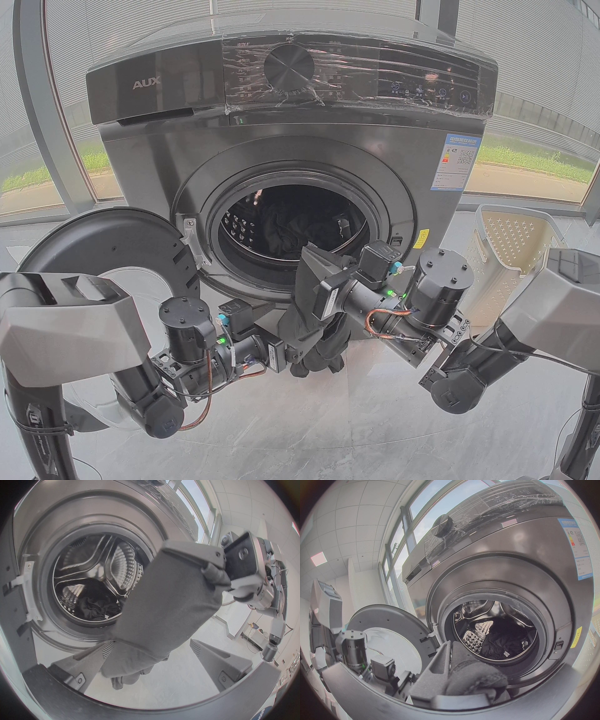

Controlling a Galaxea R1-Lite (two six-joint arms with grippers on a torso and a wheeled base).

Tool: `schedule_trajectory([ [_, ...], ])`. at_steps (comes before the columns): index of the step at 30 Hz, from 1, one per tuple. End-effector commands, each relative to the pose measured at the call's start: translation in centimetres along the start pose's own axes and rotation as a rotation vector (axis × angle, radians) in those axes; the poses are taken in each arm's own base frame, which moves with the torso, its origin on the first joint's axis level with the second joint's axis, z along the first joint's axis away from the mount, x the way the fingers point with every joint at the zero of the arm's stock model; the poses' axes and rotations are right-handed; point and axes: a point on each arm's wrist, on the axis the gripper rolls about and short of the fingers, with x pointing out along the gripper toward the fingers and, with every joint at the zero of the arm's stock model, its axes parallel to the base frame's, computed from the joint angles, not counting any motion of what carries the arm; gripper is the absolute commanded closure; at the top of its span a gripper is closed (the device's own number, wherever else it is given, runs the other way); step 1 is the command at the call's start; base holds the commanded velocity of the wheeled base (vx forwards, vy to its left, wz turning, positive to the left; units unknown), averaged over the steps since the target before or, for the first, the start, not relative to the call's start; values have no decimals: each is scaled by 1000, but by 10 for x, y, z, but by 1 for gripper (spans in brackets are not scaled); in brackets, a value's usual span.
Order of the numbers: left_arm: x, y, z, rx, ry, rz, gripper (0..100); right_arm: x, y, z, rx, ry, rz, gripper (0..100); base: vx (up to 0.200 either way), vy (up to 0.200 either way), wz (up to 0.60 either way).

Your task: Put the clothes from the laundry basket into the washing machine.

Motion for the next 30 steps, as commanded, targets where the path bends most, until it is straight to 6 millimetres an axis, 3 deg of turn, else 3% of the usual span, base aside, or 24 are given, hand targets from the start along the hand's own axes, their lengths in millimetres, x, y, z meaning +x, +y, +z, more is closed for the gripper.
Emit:
schedule_trajectory([
  [1, 14, -4, -23, -3, 30, -28, 0, 2, 2, 3, 1, -13, 3, 100, 0, 0, 0],
  [10, 34, -1, -40, 11, 25, -27, 0, 5, 7, 4, 4, -16, -11, 100, 0, 0, 0],
  [11, 48, 3, -43, 26, 1, -17, 0, 5, 15, 7, 11, -22, 3, 100, 0, 0, 0],
  [21, 78, 12, -55, 51, -47, 52, 0, 3, 21, 10, 18, -27, 0, 100, 0, 0, 0],
  [22, 81, 14, -56, 53, -56, 76, 100, 3, 21, 9, 18, -24, -1, 100, 0, 0, 0],
  [30, 86, 34, -39, 57, -137, 173, 100, -1, 10, 8, 13, -12, -33, 100, 0, 0, 0],
])
